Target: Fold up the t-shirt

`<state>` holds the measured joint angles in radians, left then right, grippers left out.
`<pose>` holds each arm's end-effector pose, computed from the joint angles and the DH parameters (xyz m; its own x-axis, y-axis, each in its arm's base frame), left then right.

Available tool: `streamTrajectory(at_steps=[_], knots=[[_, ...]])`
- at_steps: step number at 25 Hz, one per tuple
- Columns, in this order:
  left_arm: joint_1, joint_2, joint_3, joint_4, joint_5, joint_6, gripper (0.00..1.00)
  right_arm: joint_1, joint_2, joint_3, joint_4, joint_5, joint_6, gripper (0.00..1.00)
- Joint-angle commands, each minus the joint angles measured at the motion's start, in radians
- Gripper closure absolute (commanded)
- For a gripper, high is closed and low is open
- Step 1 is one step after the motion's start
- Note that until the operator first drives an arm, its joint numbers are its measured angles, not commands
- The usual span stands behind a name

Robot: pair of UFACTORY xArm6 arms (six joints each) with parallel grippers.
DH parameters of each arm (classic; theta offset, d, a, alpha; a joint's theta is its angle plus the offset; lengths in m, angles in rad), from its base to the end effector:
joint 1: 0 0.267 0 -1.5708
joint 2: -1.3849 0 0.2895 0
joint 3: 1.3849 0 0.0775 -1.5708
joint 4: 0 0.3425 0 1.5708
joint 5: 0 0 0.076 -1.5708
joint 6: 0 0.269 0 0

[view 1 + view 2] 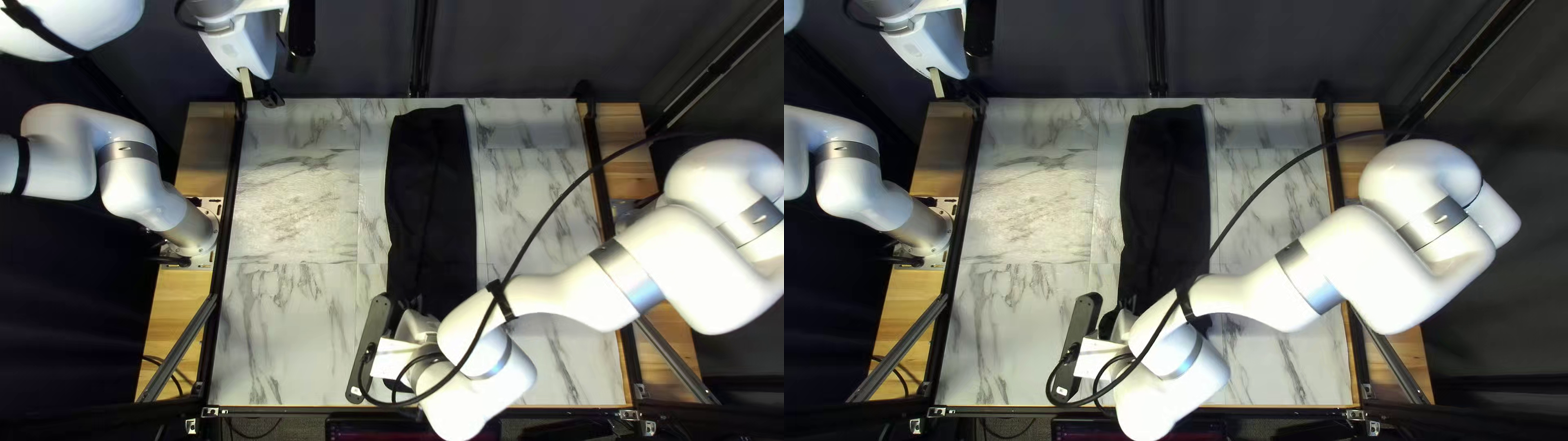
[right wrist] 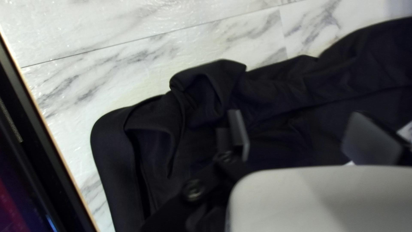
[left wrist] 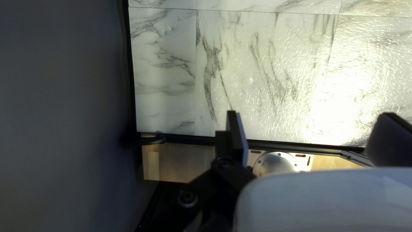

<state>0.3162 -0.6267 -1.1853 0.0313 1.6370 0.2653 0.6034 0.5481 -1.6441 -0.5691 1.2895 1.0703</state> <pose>0.2941 0.1052 0.4344 0.9859 0.0489 0.1601 0.0616 -0.9953 -0.0750 0.5451 0.2204 0.1490 0.9365 -0.1650 0.3095 -0.2933 -0.8524 0.4328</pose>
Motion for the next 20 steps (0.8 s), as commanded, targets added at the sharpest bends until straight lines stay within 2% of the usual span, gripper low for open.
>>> streamTrajectory(at_steps=[1, 7, 9, 12, 14, 15, 16, 20], knots=[[0.000, 0.000, 0.000, 0.000, 0.000, 0.000, 0.00, -0.010, -0.076, 0.101, 0.032, -0.019, 0.022, 0.00], [0.000, 0.000, 0.000, 0.000, 0.000, 0.000, 0.00, -0.015, -0.155, 0.199, 0.029, -0.044, 0.043, 0.00], [0.000, 0.000, 0.000, 0.000, 0.000, 0.000, 0.00, -0.014, -0.214, 0.277, 0.003, -0.081, 0.043, 0.00], [0.000, 0.000, 0.000, 0.000, 0.000, 0.000, 0.00, -0.015, -0.332, 0.380, -0.010, -0.073, 0.018, 0.00], [0.000, 0.000, 0.000, 0.000, 0.000, 0.000, 0.00, -0.019, -0.464, 0.454, 0.006, -0.016, -0.009, 0.00], [0.000, 0.000, 0.000, 0.000, 0.000, 0.000, 0.00, -0.019, -0.497, 0.466, 0.014, 0.004, -0.018, 0.00], [0.000, 0.000, 0.000, 0.000, 0.000, 0.000, 0.00, -0.020, -0.559, 0.478, 0.033, 0.056, -0.034, 0.00], [0.000, 0.000, 0.000, 0.000, 0.000, 0.000, 0.00, -0.041, -0.679, 0.474, 0.087, 0.172, -0.076, 0.00]])
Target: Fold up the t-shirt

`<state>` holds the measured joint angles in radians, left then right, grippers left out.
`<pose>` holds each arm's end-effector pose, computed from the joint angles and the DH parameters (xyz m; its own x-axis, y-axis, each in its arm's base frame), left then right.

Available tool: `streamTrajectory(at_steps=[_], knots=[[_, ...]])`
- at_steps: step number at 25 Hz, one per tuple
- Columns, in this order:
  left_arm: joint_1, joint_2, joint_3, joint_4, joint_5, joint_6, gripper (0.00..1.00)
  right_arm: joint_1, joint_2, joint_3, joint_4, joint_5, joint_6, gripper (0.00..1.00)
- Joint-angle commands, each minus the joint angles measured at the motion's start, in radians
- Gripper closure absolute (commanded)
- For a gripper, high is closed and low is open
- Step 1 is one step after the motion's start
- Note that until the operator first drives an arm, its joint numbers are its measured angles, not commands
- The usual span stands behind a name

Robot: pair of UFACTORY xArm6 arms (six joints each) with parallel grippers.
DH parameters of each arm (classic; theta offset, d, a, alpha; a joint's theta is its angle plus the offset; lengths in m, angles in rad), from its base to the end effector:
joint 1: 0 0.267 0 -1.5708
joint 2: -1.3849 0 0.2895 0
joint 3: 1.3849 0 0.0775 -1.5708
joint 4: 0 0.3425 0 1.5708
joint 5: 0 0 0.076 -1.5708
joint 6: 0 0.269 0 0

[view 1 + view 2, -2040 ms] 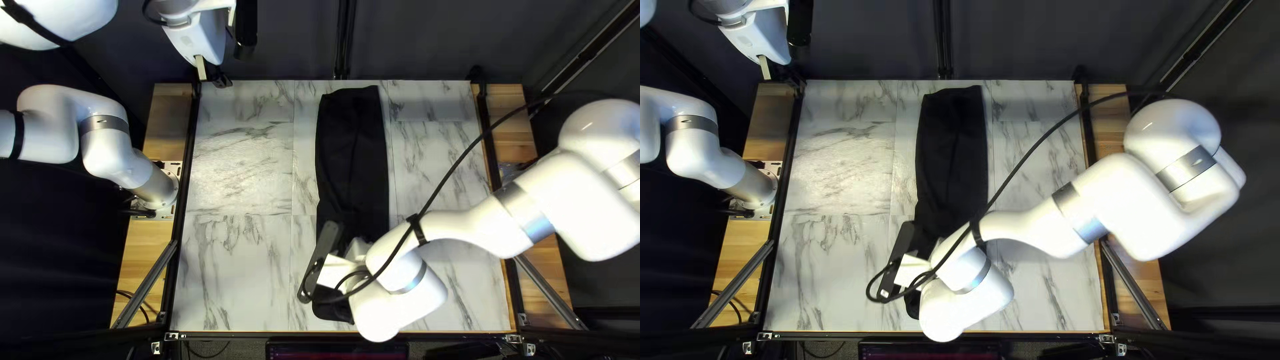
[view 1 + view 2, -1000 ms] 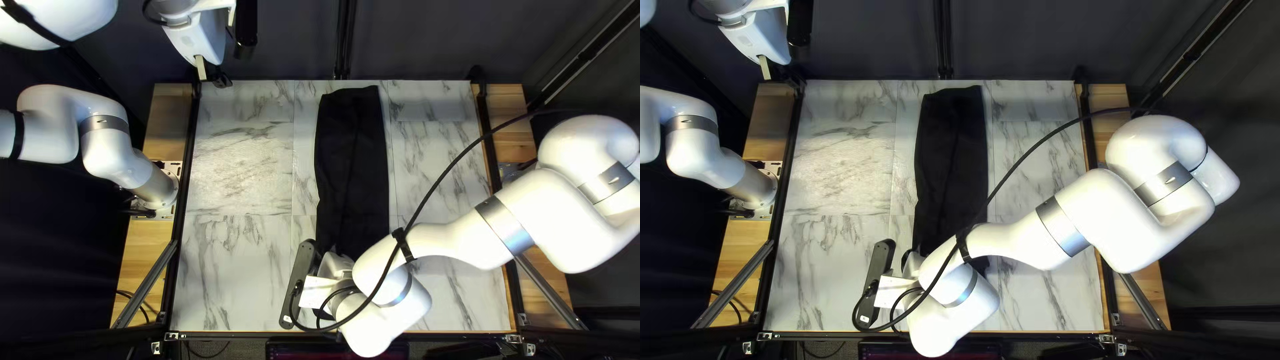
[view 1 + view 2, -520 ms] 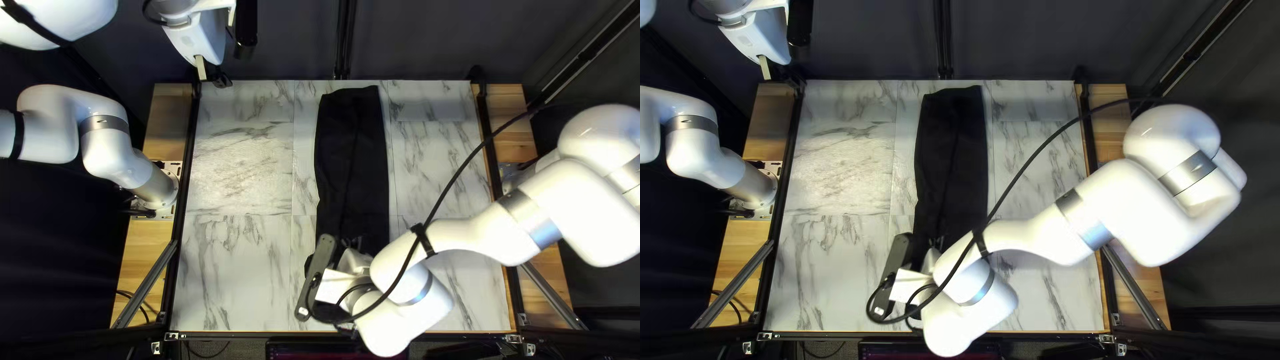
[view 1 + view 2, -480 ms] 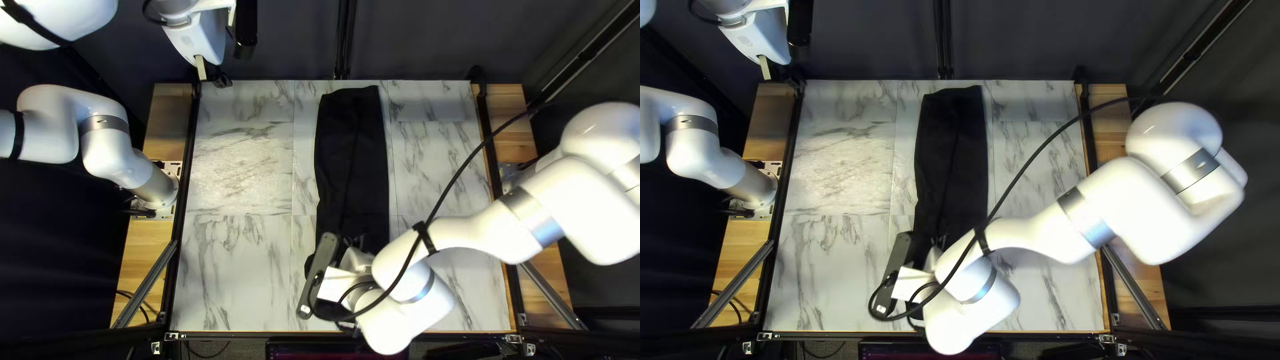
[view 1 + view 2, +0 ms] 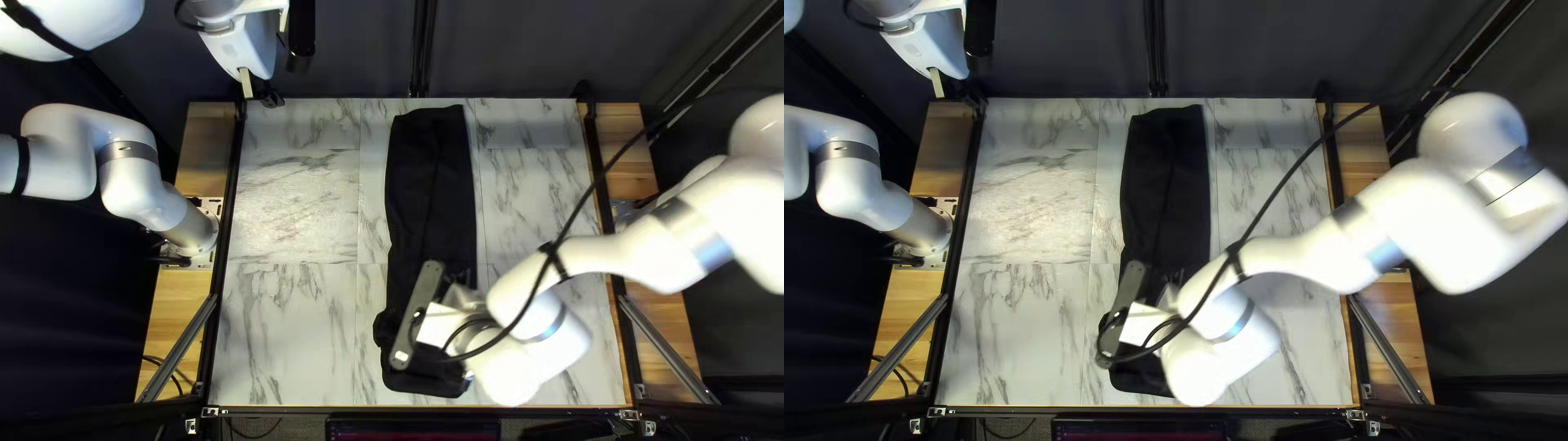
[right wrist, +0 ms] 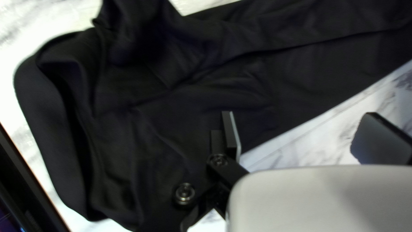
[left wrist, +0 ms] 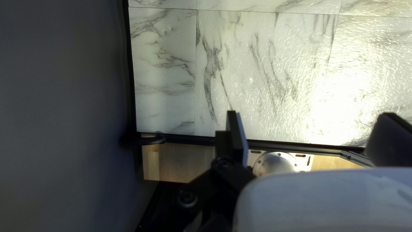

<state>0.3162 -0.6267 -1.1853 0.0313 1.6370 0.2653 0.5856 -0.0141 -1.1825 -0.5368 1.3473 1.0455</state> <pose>0.2941 0.1052 0.4344 0.9859 0.0489 0.1601 0.0616 -0.9953 -0.0750 0.4394 0.1408 0.2540 0.9227 -0.2120 0.3220 -0.3341 -0.8564 0.3937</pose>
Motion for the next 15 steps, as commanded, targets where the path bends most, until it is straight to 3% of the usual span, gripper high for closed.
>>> streamTrajectory(at_steps=[1, 6, 15], knots=[[0.000, 0.000, 0.000, 0.000, 0.000, 0.000, 0.00, -0.034, -0.166, 0.013, 0.072, 0.151, -0.069, 0.00], [0.000, 0.000, 0.000, 0.000, 0.000, 0.000, 0.00, -0.060, -0.310, -0.031, 0.150, 0.327, -0.061, 0.00], [0.000, 0.000, 0.000, 0.000, 0.000, 0.000, 0.00, -0.060, -0.310, -0.031, 0.150, 0.327, -0.061, 0.00]])
